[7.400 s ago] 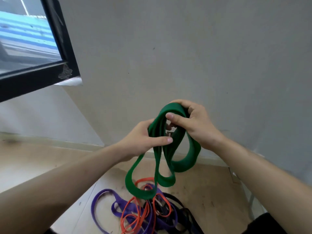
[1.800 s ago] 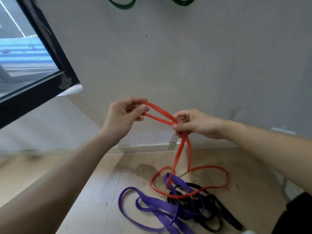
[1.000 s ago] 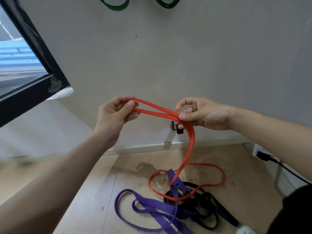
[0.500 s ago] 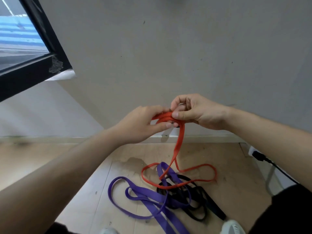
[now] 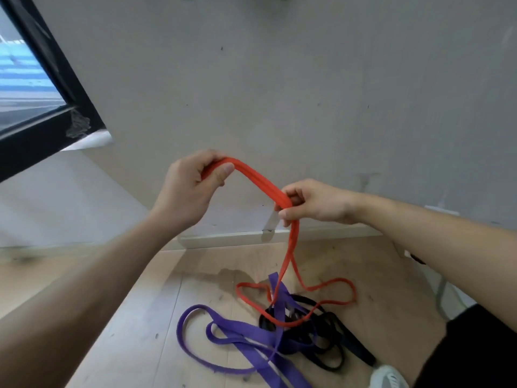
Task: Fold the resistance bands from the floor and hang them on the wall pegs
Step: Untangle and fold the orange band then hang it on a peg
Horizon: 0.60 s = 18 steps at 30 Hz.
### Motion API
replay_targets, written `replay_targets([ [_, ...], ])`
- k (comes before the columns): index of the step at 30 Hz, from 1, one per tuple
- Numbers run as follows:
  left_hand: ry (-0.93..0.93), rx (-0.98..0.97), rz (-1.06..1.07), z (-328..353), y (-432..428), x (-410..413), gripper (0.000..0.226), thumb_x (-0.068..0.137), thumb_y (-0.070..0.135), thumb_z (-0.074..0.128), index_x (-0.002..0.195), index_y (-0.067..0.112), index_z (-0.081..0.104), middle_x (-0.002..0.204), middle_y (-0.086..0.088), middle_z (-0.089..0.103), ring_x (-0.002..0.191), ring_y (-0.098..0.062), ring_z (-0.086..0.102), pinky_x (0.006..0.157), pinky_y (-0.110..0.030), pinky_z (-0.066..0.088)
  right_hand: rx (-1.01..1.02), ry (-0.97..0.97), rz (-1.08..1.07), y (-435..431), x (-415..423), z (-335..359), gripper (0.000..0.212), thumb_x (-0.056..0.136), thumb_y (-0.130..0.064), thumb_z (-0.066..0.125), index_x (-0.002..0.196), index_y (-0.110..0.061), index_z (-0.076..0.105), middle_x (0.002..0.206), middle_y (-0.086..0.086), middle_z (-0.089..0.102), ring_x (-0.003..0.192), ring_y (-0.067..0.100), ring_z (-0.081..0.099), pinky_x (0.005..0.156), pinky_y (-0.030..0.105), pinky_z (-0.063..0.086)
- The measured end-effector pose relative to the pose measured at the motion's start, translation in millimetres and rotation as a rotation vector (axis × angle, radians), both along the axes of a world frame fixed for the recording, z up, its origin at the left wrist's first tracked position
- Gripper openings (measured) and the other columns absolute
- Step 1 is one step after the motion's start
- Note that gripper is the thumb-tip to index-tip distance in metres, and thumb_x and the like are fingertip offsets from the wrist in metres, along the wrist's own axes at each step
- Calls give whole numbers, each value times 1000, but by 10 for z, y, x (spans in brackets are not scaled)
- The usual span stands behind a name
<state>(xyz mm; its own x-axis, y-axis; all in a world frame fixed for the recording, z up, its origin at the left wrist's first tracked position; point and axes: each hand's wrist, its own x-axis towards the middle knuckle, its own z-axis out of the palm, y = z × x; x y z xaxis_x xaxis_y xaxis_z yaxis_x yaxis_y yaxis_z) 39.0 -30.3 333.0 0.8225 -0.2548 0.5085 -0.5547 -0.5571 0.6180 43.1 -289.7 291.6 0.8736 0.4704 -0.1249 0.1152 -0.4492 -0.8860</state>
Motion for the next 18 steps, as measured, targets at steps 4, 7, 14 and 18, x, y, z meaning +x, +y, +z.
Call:
replay_targets([
  [4, 89, -78, 72, -26, 162, 91, 9, 99, 19, 63, 99, 26, 68, 76, -2, 66, 75, -21, 69, 81, -43, 55, 142, -100, -150, -118, 21, 286, 18, 93, -7, 68, 109, 1, 64, 84, 14, 70, 72, 21, 66, 76, 38, 58],
  [7, 176, -50, 62, -86, 203, 110, 10, 99, 17, 63, 98, 23, 70, 80, -10, 68, 80, -29, 69, 86, -50, 55, 184, -199, -206, -165, -2, 458, 13, 91, -7, 70, 104, -4, 68, 81, 12, 67, 62, 15, 60, 66, 32, 54],
  [14, 386, 90, -72, -152, 139, 64, 13, 96, 27, 67, 105, 19, 72, 88, -9, 73, 88, -32, 70, 89, -53, 54, 233, -216, -197, -187, -71, 551, 12, 87, -5, 73, 99, -3, 69, 78, 9, 72, 65, 19, 64, 65, 28, 56],
  [18, 570, 34, -200, -142, -52, -65, 23, 94, 27, 68, 115, 20, 69, 98, -5, 76, 90, -16, 74, 91, -31, 58, 249, -216, -178, -148, -115, 518, 13, 88, -4, 72, 100, 0, 69, 86, 17, 75, 69, 22, 70, 68, 29, 58],
])
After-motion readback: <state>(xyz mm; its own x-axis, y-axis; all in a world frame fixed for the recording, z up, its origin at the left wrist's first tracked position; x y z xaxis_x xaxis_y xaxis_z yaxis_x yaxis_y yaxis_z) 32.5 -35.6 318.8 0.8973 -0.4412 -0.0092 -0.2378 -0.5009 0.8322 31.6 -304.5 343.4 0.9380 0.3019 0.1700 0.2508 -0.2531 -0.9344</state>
